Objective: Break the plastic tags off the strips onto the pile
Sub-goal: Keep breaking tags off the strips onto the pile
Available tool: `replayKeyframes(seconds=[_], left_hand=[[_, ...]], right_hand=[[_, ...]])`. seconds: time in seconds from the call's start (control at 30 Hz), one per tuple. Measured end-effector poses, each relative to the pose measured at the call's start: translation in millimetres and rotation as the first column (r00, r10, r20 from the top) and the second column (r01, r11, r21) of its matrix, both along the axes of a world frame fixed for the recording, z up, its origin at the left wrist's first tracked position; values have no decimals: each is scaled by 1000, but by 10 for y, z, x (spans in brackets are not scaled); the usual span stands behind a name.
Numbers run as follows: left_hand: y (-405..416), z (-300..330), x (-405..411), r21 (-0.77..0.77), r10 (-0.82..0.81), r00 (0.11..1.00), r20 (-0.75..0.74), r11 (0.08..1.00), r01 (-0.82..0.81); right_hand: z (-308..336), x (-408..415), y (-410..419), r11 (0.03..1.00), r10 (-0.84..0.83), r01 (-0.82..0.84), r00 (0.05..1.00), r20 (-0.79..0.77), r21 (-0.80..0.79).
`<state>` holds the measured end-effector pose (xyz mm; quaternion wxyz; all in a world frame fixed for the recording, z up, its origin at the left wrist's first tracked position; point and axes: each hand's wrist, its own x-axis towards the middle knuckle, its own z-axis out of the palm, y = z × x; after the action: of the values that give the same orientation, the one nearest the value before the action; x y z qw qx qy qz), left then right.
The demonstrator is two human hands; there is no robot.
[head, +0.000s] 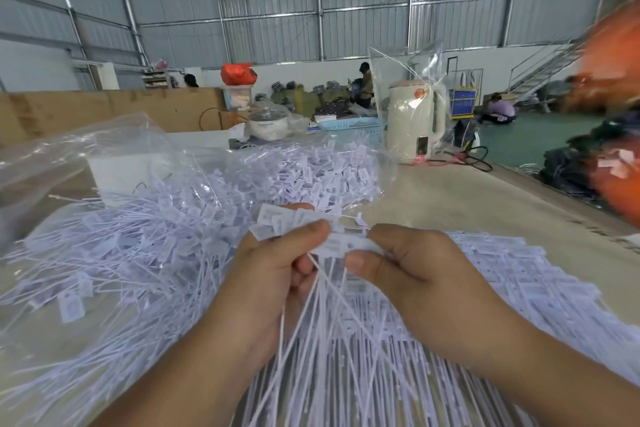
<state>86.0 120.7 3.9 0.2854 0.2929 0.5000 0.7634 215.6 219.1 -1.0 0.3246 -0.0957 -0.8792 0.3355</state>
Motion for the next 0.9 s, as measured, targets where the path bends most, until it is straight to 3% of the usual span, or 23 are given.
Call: replayKeyframes(seconds=[0.13,0.2,0.3,0.4,0.57,0.7,0.9], left_hand=[[-46,13,-26,-121,37,999,6,992,-36],[-36,-10,-30,-116,76,997,11,990,-74],[10,-42,35,-32,85,996,-30,996,-86],[12,-56,97,-18,49,993,-110,999,-51],[8,-62,89,-57,-17,989,-144,998,8],[21,-65,45,-91,-95,989,-111,992,85],[35,-90,-79,-157,-167,936,-311,980,123]], right_hand=[[96,35,90,963,-242,194,928,-283,-186],[205,137,220,954,-293,245,882,-369,-172],[113,164,166,980,-12,-25,983,-181,-199],[-55,5,49,956,222,-225,974,-35,-186],[-117,-49,46,927,189,-166,981,35,-337],[-120,-107,-18,854,272,-286,958,-95,-434],[-160,-188,-55,716,254,-304,952,-171,-629]])
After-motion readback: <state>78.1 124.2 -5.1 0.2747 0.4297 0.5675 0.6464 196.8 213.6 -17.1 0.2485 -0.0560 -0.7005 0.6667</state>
